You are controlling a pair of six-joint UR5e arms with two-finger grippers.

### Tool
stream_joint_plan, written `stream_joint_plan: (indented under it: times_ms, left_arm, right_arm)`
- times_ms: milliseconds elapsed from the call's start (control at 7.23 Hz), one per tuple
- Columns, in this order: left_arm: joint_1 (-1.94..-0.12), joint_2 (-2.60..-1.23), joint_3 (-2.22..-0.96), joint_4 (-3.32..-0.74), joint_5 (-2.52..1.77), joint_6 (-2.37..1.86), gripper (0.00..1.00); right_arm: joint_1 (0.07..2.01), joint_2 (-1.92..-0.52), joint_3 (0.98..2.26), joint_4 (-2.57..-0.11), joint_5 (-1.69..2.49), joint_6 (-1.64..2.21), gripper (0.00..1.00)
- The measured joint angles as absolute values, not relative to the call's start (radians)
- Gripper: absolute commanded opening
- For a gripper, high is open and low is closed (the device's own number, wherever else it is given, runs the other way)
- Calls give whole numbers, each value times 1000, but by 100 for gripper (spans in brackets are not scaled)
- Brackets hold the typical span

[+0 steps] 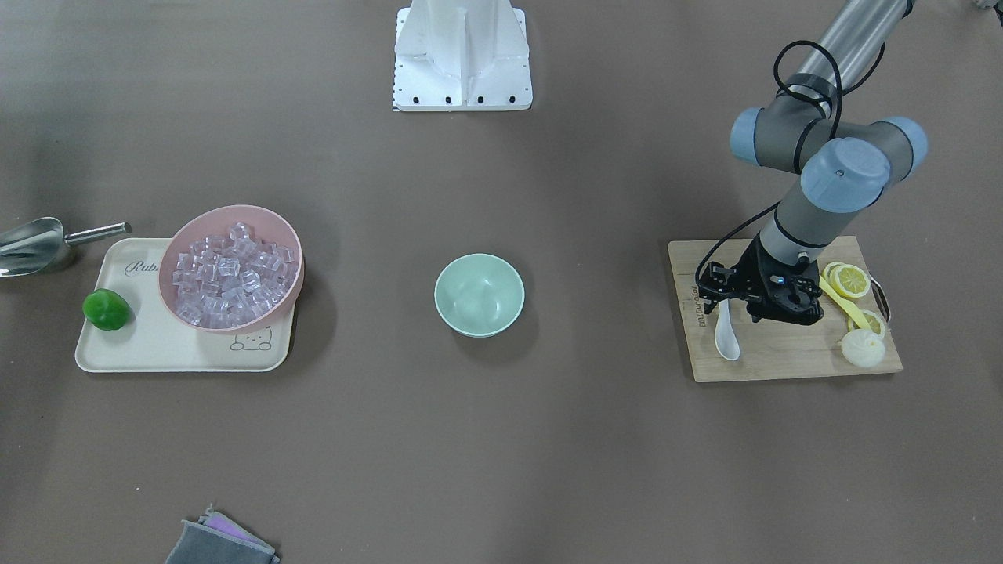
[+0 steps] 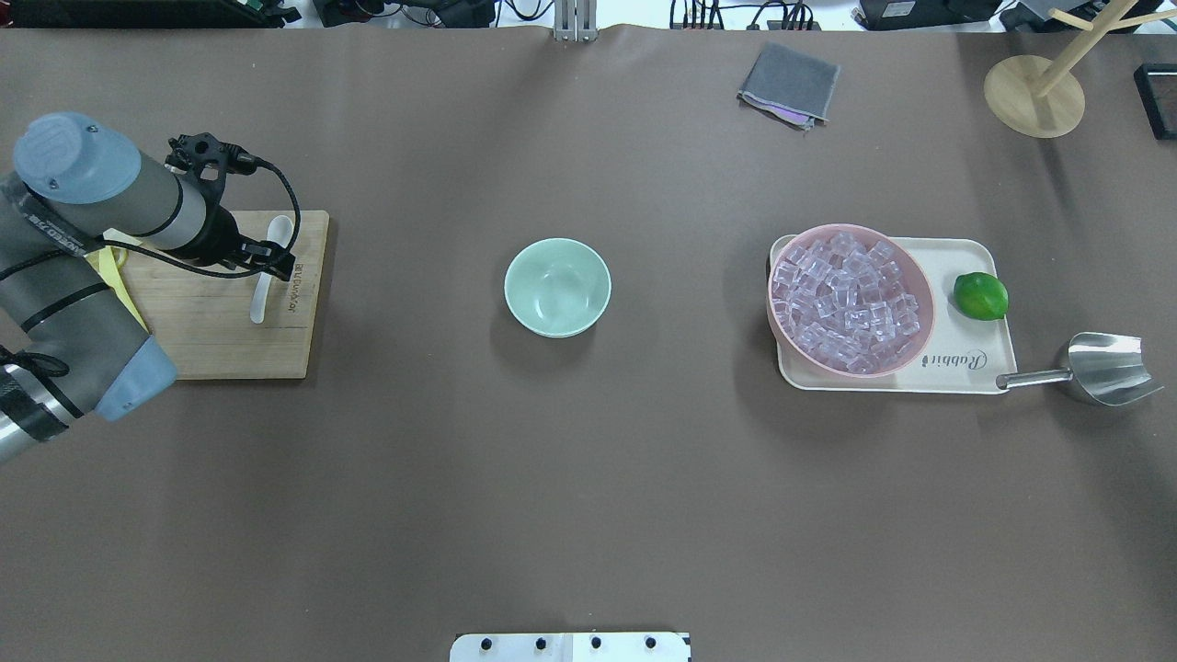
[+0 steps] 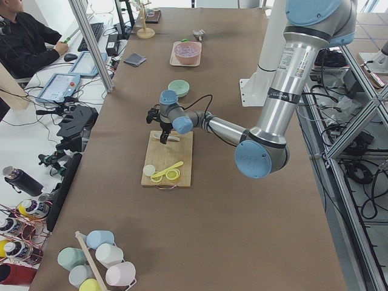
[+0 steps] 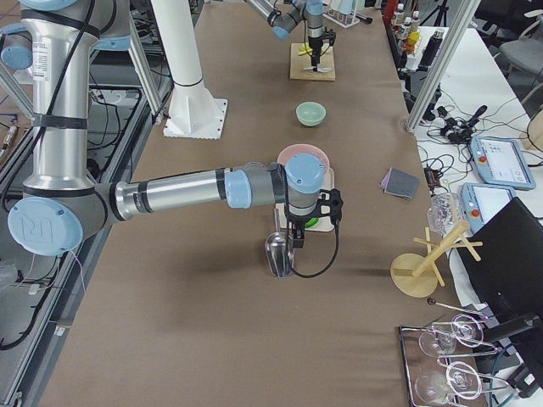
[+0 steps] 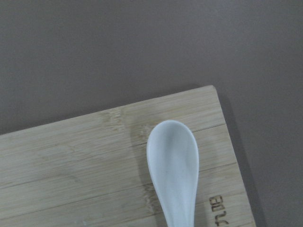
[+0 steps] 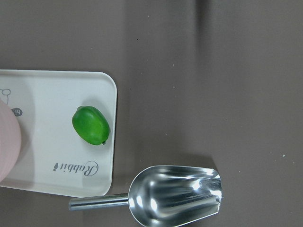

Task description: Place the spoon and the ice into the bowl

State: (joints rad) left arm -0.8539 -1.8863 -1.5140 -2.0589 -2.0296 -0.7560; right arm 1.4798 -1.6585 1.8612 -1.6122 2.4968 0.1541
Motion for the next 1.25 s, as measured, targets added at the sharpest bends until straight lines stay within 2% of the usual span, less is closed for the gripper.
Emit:
stream_joint_plan:
  times_ms: [277,1245]
  left_arm:
    - [-853,-1881,-1520,-2063,-2027,-763,38]
    - [-848,-1873,-1532,-2062,-2026,-764,39]
  right_arm:
    - [1480,-1657,1861,-1612,2498,155,100]
    - [1480,-1669,1861,-1612,2498,154,100]
